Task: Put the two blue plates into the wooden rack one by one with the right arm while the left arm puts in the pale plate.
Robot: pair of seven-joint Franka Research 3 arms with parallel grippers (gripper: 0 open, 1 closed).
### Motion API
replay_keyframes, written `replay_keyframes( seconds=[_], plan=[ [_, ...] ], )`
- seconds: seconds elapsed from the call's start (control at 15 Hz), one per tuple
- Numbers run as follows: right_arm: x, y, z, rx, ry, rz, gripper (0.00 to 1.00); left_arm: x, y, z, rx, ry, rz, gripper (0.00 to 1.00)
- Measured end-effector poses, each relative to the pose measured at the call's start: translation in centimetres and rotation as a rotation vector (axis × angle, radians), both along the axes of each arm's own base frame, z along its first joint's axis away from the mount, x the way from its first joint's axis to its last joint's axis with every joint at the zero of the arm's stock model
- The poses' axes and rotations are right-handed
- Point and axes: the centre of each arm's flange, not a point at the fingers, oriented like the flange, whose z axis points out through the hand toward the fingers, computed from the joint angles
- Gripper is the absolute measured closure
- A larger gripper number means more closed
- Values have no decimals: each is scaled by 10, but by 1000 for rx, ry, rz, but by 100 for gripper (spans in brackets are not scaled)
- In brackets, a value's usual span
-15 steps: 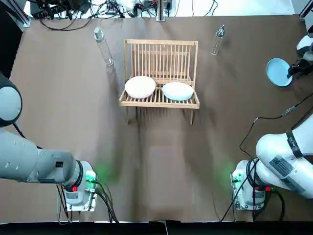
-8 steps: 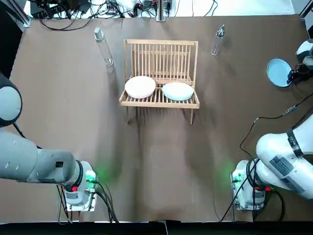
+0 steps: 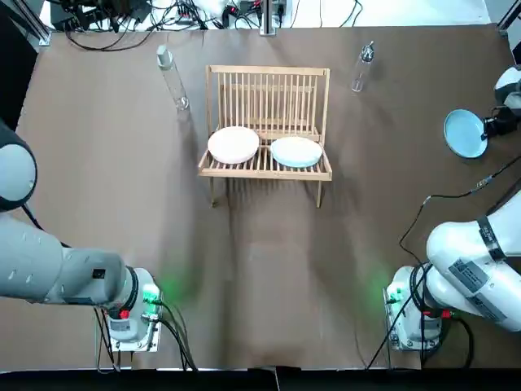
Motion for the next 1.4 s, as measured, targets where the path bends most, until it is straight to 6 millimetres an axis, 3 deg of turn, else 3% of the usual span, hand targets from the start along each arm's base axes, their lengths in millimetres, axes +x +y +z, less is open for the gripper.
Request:
replay_keyframes(
  seconds=[0.33, 0.73, 0.8, 0.87, 1.2, 1.4],
  plan=[
    [10, 16, 1, 46, 17, 20, 96, 0, 0, 0, 0, -1, -1, 0],
    [40, 97, -1, 257, 154, 139, 96, 0, 0, 0, 0, -1, -2, 0],
    [43, 108, 5, 283, 176, 158, 96, 0, 0, 0, 0, -2, -2, 0],
    [47, 125, 25, 326, 221, 199, 96, 0, -1, 0, 0, -2, -2, 0],
    [47, 171, 75, 421, 335, 307, 96, 0, -1, 0, 0, -2, -3, 0],
    [44, 206, 127, 462, 404, 371, 96, 0, -2, 0, 0, -2, -5, 0]
  ],
)
